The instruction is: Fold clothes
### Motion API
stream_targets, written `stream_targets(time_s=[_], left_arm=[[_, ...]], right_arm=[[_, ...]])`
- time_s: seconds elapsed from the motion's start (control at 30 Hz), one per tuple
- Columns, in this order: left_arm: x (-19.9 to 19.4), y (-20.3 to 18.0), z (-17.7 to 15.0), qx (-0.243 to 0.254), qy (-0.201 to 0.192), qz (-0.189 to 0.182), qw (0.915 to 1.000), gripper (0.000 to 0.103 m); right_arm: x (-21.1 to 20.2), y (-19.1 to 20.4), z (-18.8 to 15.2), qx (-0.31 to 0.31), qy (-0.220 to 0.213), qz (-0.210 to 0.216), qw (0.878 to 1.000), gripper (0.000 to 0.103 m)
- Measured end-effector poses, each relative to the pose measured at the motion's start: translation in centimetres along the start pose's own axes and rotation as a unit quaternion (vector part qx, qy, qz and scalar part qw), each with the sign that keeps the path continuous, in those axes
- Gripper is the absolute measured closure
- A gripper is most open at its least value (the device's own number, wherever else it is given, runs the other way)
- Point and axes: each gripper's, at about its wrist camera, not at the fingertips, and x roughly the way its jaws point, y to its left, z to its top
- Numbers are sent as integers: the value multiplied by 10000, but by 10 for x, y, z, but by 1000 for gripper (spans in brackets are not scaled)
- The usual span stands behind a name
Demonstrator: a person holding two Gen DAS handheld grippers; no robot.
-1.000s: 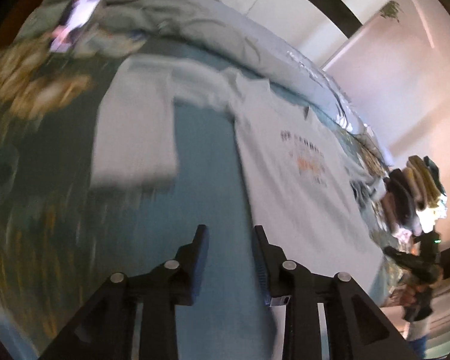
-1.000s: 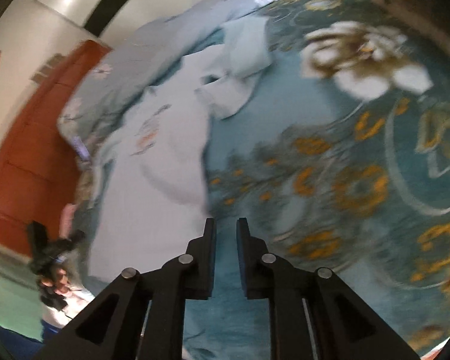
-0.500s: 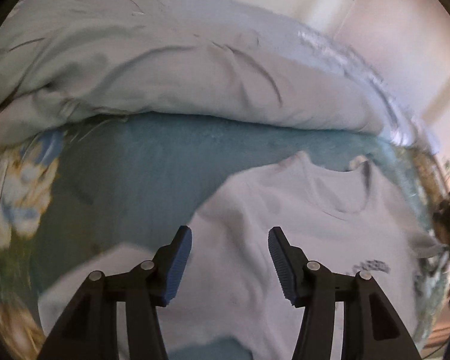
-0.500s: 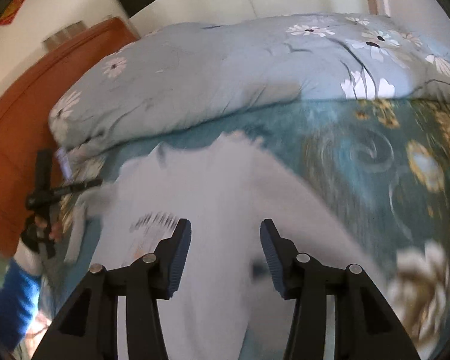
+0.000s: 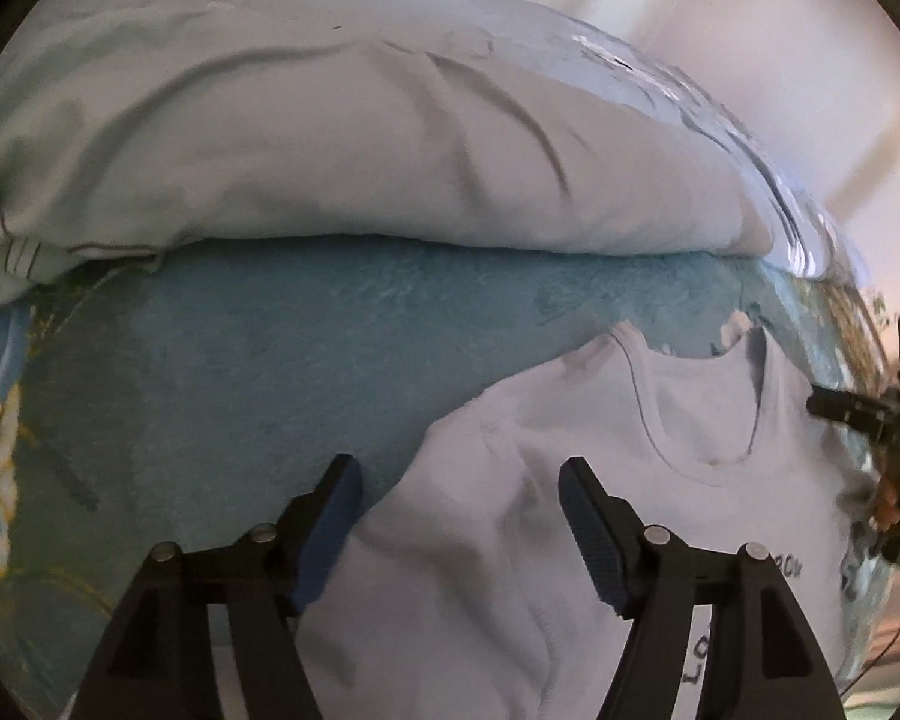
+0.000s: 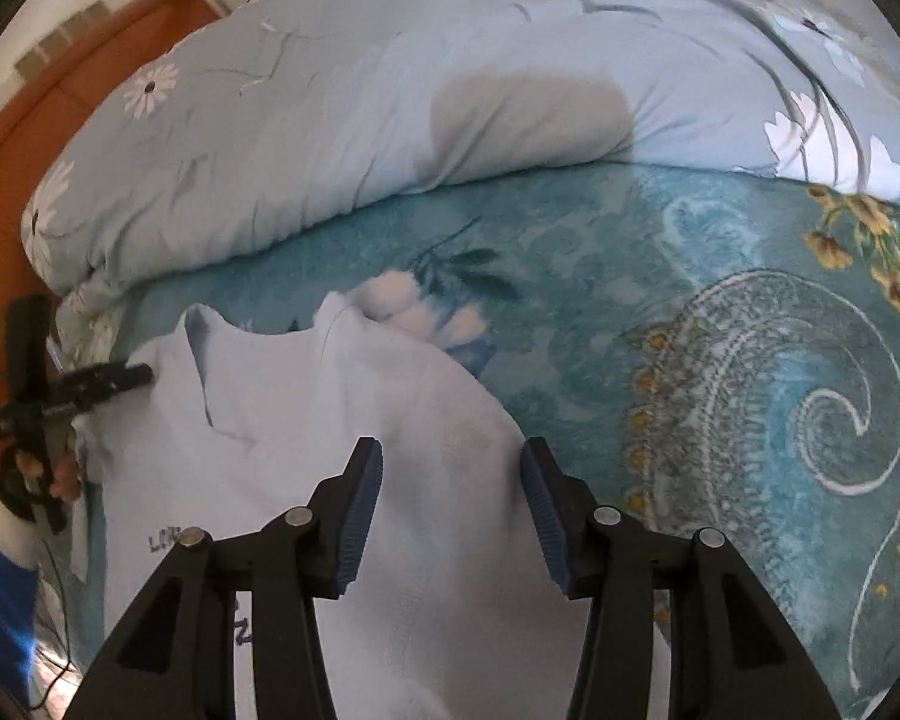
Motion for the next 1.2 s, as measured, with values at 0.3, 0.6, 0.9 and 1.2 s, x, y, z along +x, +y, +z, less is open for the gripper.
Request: stream_targets(time_s=[0.3, 0.6, 0.9, 1.2], left_arm=[[-10, -13, -16, 311, -131, 130, 9993, 97], [-53, 7, 4, -156, -980, 681, 9927, 97], [-39, 23, -4, -1048, -537, 537, 9916, 83], [-118, 8, -61, -1516, -1201, 705, 9786, 35]], right_arm=[[-2, 6, 3, -148, 178, -51, 9997, 98], [-33, 45, 48, -651, -819, -922, 9902, 99], [-12, 54, 51, -381, -651, -1002, 9921, 96], [-105, 38, -10, -438, -1150, -469, 9913, 63]])
